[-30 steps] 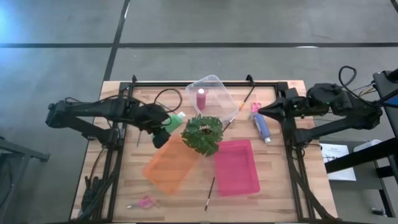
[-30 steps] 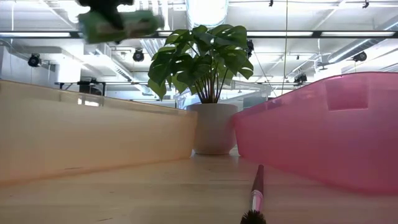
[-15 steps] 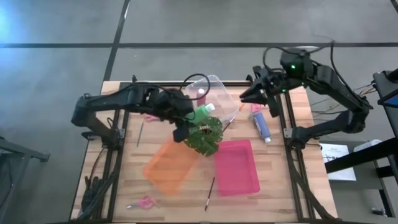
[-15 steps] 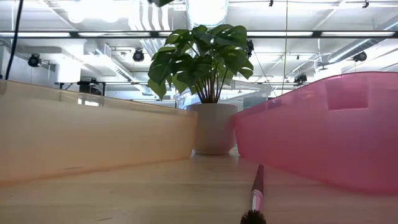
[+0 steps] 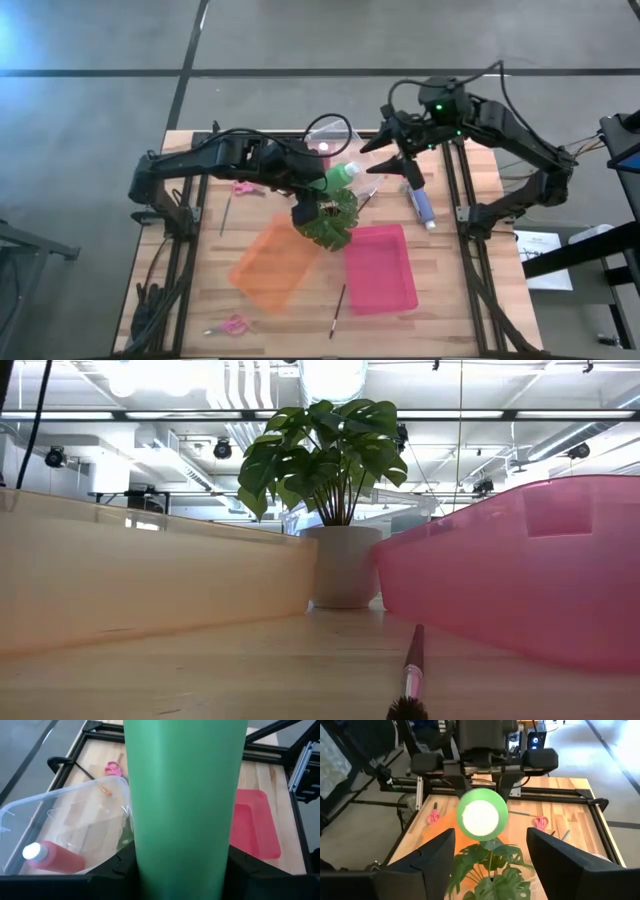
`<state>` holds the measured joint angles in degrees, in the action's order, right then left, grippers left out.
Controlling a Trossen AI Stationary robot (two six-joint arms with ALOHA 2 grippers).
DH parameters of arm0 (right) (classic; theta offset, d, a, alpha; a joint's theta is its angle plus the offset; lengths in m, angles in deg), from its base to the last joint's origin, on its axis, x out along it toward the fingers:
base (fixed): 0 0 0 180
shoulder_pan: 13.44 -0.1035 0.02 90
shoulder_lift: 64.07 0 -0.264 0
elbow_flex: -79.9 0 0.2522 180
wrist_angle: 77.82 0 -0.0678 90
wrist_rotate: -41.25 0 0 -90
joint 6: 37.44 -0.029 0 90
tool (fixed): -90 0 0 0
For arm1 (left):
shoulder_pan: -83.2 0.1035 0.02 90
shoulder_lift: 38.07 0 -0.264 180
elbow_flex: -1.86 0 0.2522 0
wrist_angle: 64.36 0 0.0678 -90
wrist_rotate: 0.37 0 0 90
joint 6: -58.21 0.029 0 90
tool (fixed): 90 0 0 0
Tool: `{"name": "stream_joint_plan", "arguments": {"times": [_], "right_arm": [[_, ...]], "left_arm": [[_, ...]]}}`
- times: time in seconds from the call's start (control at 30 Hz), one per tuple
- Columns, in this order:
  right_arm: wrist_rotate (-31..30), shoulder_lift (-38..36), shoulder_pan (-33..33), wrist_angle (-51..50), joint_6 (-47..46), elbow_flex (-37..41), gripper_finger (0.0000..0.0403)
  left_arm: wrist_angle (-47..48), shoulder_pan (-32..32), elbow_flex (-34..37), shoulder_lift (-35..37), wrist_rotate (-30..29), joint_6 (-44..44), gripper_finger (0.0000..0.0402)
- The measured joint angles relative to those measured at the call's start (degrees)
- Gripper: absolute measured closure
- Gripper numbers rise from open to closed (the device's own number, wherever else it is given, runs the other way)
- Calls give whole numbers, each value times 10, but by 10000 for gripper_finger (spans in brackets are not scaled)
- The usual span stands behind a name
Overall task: Pick & Place Paint Supplies
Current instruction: Put the green acrylic craft paint bottle into the transparent bin
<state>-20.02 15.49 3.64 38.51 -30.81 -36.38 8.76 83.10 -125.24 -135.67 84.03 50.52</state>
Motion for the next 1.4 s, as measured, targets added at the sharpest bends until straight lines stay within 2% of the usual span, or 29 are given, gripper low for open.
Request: {"name": "stream_joint_plan", "arguments": {"times": [0.73,0.9,1.17,1.27,1.4], "right_arm": [[13,45,-22,65,24,2,162],[12,45,-22,66,28,2,194],[11,43,-22,65,31,5,286],[11,43,-22,65,33,5,291],[12,43,-22,65,32,5,291]], "left_arm": [[-9,2,0,0,-9,-14,224],[-8,2,0,0,-11,-14,224],[-6,3,1,0,-11,-17,224],[-6,4,1,0,-11,-17,219],[-7,3,1,0,-30,-35,185]]}}
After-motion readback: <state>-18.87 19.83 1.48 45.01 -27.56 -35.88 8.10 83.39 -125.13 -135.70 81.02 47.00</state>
